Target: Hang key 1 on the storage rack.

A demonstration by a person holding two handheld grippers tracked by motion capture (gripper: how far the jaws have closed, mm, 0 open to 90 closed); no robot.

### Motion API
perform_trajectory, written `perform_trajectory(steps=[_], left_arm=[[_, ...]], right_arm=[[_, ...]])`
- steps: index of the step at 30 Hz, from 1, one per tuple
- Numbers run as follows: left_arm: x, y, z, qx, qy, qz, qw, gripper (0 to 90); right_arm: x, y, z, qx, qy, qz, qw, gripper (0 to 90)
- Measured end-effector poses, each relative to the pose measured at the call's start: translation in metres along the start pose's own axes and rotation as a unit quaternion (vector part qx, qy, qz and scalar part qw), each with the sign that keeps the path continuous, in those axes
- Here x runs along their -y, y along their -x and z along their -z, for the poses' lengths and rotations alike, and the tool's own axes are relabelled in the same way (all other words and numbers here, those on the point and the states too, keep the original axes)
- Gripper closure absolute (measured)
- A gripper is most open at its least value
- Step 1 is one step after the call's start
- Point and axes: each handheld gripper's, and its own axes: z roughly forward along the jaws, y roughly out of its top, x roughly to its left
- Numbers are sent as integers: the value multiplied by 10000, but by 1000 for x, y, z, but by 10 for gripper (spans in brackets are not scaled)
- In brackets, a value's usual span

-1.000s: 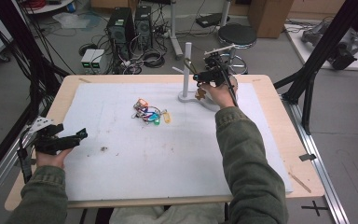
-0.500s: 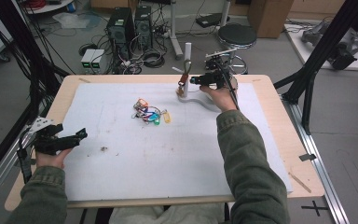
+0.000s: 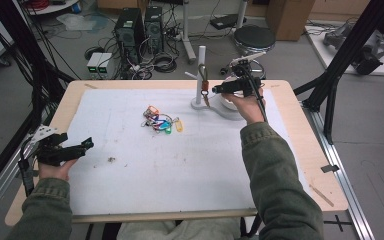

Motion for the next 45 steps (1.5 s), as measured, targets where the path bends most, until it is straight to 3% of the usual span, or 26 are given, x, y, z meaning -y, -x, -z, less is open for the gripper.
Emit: perform_trajectory(steps=[4, 5, 8, 11, 20, 30, 39, 45], left_arm=[[0, 0, 0, 2, 10, 14, 10000, 17], [0, 0, 0, 6, 9, 15, 10000, 17], [0, 0, 0, 5, 4, 19, 10000, 17], [0, 0, 0, 6, -10, 5, 10000, 17], [0, 2, 0, 0, -41, -16, 10000, 17], [0, 3, 0, -2, -53, -19, 10000, 17], [0, 3, 0, 14, -51, -25, 10000, 17], [0, 3, 0, 13, -66, -35, 10000, 17]], right_arm=[[14, 6, 11, -135, 161, -113, 9997, 8], [17, 8, 11, -129, 111, -94, 9998, 8], [30, 11, 16, -68, 290, -83, 9995, 8], [40, 15, 21, -171, 355, -156, 9991, 8], [69, 20, 31, -150, 470, -2, 9988, 9], [95, 24, 44, -422, 893, 23, 9951, 9], [113, 27, 49, -485, 1011, -34, 9937, 16], [127, 32, 43, -544, 917, -146, 9942, 16]])
